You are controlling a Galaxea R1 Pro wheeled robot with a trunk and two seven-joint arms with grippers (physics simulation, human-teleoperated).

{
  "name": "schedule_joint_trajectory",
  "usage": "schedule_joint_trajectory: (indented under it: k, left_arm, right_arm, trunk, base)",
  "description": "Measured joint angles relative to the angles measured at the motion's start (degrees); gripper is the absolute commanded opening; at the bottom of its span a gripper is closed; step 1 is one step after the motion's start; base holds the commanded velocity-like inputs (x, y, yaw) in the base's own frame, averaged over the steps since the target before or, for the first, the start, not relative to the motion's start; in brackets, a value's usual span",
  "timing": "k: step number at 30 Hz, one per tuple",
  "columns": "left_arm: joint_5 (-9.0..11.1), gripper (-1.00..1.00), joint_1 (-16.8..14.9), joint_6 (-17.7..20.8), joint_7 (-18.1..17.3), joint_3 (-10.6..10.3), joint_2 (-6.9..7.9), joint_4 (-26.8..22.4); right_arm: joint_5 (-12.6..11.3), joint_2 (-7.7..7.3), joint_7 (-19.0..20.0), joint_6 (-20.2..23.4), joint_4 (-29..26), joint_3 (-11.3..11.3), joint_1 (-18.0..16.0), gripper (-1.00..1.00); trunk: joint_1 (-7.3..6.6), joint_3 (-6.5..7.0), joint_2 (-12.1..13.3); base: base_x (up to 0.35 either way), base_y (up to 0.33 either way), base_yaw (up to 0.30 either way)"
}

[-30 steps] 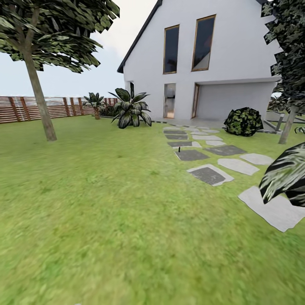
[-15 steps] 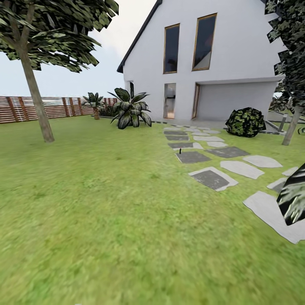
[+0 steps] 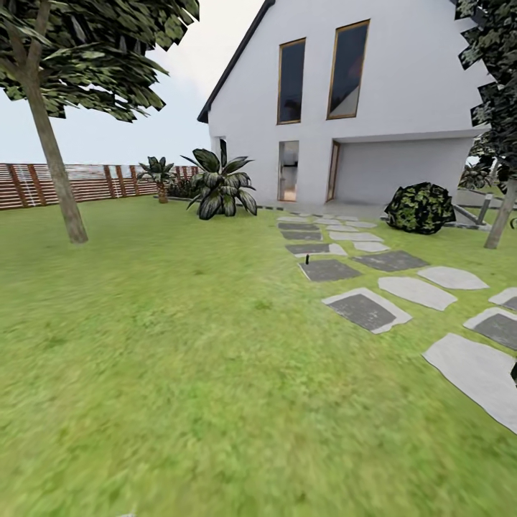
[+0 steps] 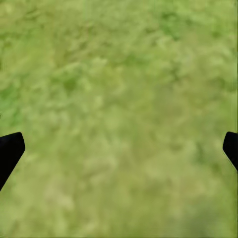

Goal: In the garden, pick up the pesticide atomizer on the floor and spray pesticide onto both trees until each tree trunk is fully covered.

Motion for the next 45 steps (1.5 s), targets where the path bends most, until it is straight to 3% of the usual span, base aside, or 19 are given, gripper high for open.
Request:
schedule_joint_trajectory:
  k: [6,45]
  left_arm:
    - [-0.1,1.0,0.0,0.0,0.0,0.8,0.05,0.1]
    - [-0.1,1.0,0.0,0.0,0.0,0.9,0.05,0.0]
  right_arm:
    - [0.0,0.0,0.0,0.0,0.0,0.0,0.0,1.0]
    - [0.0,0.0,0.0,0.0,0.0,0.0,0.0,1.0]
  trunk:
    - [0.0,0.0,0.0]
    - [0.0,0.0,0.0]
  base:
    - [0.339,0.0,0.0]
    - [0.344,0.0,0.0]
